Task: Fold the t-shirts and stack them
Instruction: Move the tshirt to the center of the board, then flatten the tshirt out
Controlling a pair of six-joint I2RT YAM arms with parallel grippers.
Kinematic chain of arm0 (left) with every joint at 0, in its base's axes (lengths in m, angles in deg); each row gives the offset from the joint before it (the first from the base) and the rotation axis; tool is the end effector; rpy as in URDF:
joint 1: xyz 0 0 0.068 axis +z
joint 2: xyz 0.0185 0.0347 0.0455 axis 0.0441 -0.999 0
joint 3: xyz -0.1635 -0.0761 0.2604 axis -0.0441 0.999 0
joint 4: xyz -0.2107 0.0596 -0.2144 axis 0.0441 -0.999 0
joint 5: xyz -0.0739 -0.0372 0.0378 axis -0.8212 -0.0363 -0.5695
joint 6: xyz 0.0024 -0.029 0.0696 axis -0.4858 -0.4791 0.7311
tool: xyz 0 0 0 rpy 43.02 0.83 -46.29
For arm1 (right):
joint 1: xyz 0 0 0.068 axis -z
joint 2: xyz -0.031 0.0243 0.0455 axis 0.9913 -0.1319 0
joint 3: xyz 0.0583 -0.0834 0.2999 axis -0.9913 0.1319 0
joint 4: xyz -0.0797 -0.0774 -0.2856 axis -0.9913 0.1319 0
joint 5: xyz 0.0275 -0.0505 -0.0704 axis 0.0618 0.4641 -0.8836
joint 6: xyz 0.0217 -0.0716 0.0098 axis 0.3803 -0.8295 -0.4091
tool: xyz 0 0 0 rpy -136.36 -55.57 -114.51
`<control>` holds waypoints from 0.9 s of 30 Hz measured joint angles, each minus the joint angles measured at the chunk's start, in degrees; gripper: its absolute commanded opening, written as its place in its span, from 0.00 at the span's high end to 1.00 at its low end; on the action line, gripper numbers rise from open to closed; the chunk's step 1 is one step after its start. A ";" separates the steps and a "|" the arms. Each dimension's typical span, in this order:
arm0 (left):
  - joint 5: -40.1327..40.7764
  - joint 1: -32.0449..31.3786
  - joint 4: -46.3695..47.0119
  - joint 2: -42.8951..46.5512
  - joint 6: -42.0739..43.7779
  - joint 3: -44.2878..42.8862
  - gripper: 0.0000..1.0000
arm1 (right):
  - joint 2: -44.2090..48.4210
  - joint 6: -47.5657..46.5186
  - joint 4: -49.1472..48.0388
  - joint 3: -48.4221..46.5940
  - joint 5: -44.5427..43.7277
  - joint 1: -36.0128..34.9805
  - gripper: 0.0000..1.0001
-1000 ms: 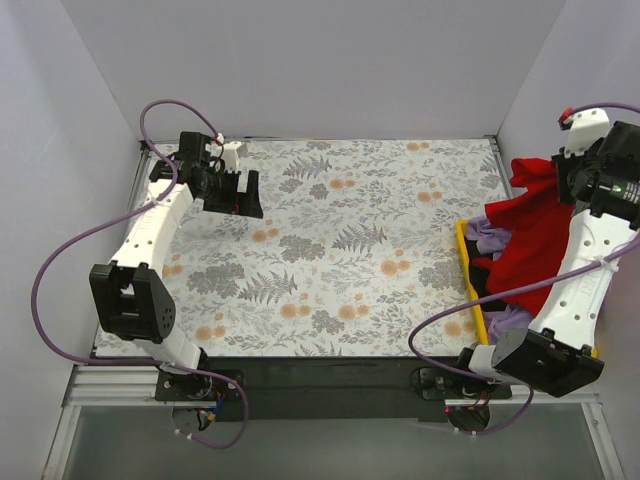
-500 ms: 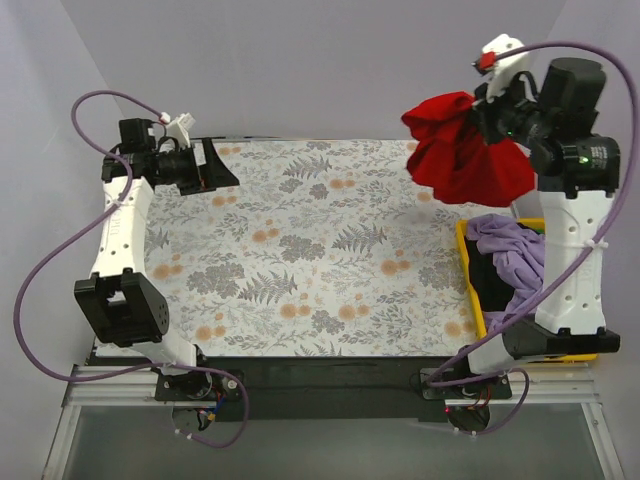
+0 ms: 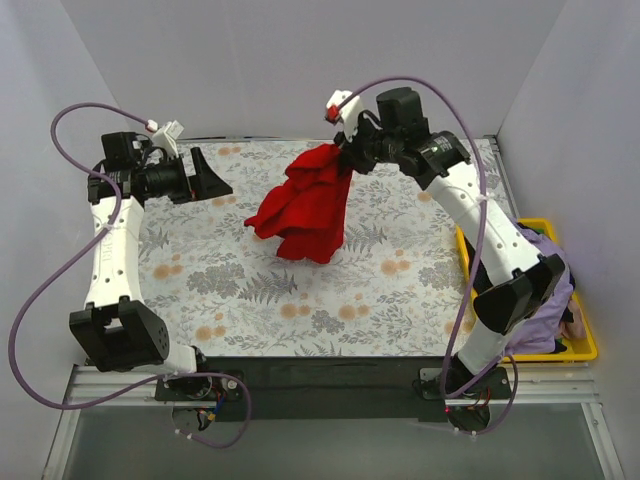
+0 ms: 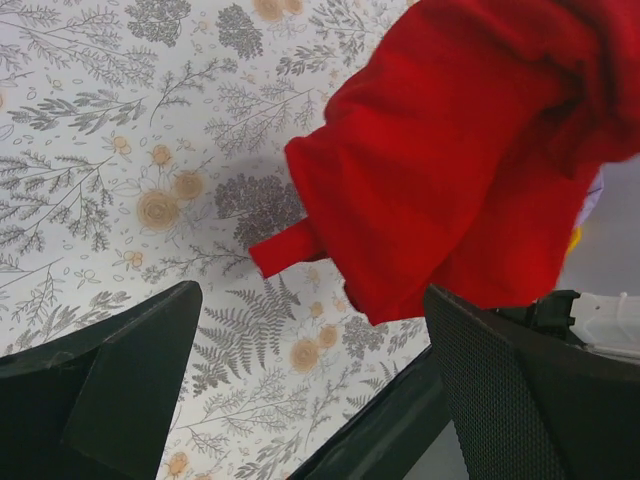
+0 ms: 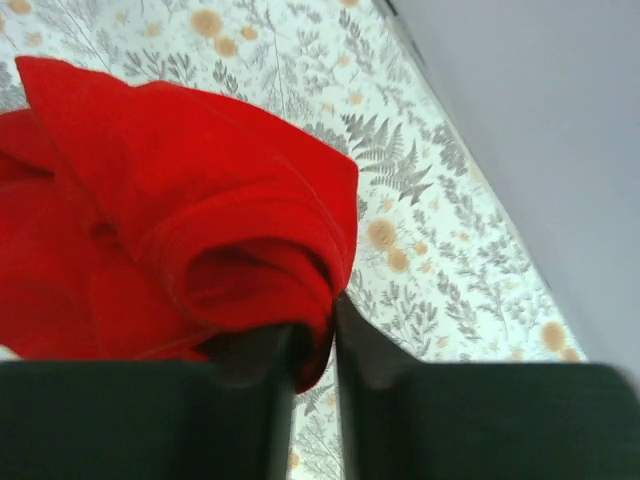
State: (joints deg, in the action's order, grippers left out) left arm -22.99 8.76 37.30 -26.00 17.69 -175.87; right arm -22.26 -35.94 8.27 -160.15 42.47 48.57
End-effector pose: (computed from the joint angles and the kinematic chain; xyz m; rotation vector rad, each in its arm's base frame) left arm 0.3512 0.0202 0.4162 -0.6381 2.2958 -1.2874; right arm 0.3622 0.2607 0.5208 -1.0978 1.6309 0.3294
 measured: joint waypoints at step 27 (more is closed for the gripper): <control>10.84 -16.39 -2.86 11.08 28.20 23.82 0.37 | 2.67 6.93 0.68 40.28 10.25 7.21 0.38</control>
State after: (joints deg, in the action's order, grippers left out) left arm -12.15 -7.63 34.44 -14.92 45.89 -152.04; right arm -19.59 -29.02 8.95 -119.87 52.72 55.79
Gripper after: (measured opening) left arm 0.643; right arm 0.647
